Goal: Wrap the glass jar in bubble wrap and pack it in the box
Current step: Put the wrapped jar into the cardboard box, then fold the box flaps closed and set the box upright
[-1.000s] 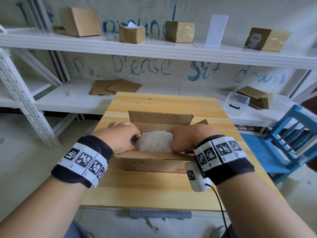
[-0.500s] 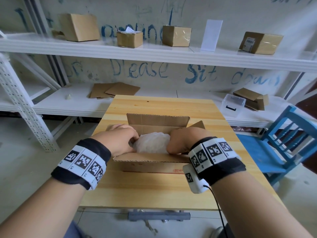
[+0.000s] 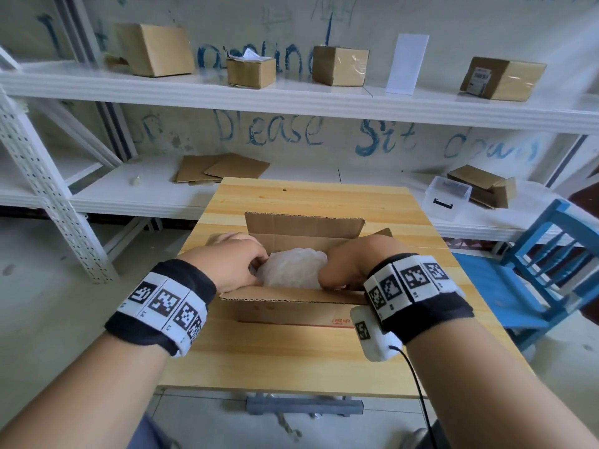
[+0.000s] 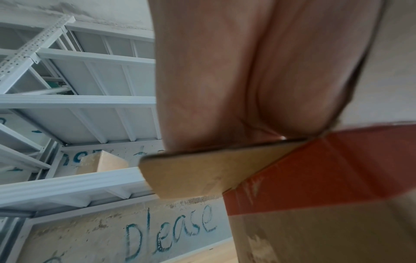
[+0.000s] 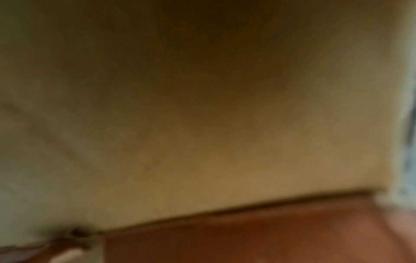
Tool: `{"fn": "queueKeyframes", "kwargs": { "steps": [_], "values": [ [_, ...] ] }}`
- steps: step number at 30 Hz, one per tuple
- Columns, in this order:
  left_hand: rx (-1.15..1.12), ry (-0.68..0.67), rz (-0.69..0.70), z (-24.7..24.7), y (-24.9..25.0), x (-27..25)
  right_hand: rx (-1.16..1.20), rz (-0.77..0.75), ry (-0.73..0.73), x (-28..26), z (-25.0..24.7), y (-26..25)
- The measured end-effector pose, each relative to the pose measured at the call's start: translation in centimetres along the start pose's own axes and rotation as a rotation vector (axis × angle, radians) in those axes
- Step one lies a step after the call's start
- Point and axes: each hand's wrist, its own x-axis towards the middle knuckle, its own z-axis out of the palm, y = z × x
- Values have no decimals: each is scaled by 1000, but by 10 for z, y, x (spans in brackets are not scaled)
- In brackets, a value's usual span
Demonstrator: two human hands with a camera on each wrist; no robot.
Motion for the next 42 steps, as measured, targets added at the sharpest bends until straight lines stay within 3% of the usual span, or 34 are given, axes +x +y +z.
{"fn": "queueKeyframes", "kwargs": {
  "steps": [14, 22, 25, 28, 30, 33, 36, 42],
  "values": [
    [17, -18, -5, 5, -6, 5, -29, -34, 94, -4, 8, 2],
    [14, -49, -6, 11, -15, 15, 45, -194, 258, -32, 9, 20],
    [11, -57, -25, 12, -13, 15, 216, -311, 451, -44, 12, 35],
    [-28, -67, -17, 11, -12, 11, 320, -345, 867, -50, 20, 50],
    [-117, -37, -3, 10, -12, 6, 266, -290, 1054, -50, 28, 58],
    [-193, 0, 58, 7, -7, -3, 386, -224, 979, -46, 39, 65],
    [-179, 66, 129, 5, -1, -6, 463, -269, 856, -37, 49, 66],
    [-110, 213, 158, 7, -1, -6, 470, -307, 844, -30, 56, 63]
  ]
}}
